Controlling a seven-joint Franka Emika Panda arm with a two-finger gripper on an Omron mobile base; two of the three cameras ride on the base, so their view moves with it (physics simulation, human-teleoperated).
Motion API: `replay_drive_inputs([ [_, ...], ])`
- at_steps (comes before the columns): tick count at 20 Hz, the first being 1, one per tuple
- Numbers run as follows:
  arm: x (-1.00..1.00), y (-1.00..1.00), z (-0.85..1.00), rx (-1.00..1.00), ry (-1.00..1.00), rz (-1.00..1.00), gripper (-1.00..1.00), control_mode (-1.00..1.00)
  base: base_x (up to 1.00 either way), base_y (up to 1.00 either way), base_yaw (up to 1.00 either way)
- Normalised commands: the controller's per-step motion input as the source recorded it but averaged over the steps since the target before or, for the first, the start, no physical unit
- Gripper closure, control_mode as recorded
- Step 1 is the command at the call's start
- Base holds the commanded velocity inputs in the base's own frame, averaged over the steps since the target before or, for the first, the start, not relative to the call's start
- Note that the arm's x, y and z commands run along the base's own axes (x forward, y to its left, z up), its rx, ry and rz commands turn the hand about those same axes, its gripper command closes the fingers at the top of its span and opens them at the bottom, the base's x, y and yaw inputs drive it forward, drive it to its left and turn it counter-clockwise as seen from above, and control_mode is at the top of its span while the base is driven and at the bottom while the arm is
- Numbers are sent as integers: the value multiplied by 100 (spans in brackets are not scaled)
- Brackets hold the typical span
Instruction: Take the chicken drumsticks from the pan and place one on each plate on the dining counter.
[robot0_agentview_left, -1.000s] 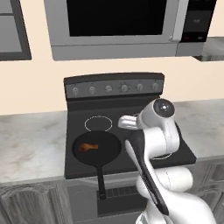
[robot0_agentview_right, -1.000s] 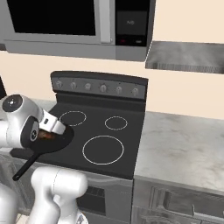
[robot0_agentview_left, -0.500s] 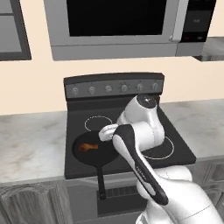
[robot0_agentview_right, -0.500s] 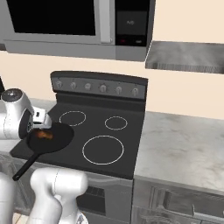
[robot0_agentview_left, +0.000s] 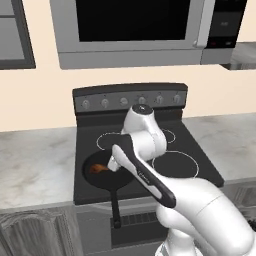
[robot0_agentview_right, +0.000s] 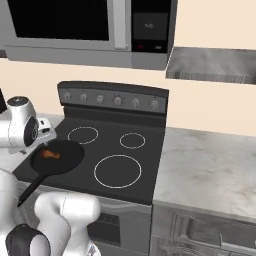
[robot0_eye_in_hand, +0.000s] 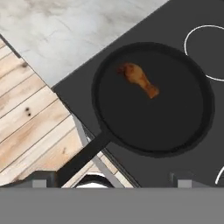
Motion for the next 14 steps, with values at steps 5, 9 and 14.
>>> replay_drive_inputs([
  [5, 54, 51, -55, -24, -5, 29, -100, -100, 0, 0, 0],
  [9, 76, 17, -44, -15, 3, 27, -100, -100, 0, 0, 0],
  [14, 65, 3, -32, -9, 6, 21, -100, -100, 0, 0, 0],
])
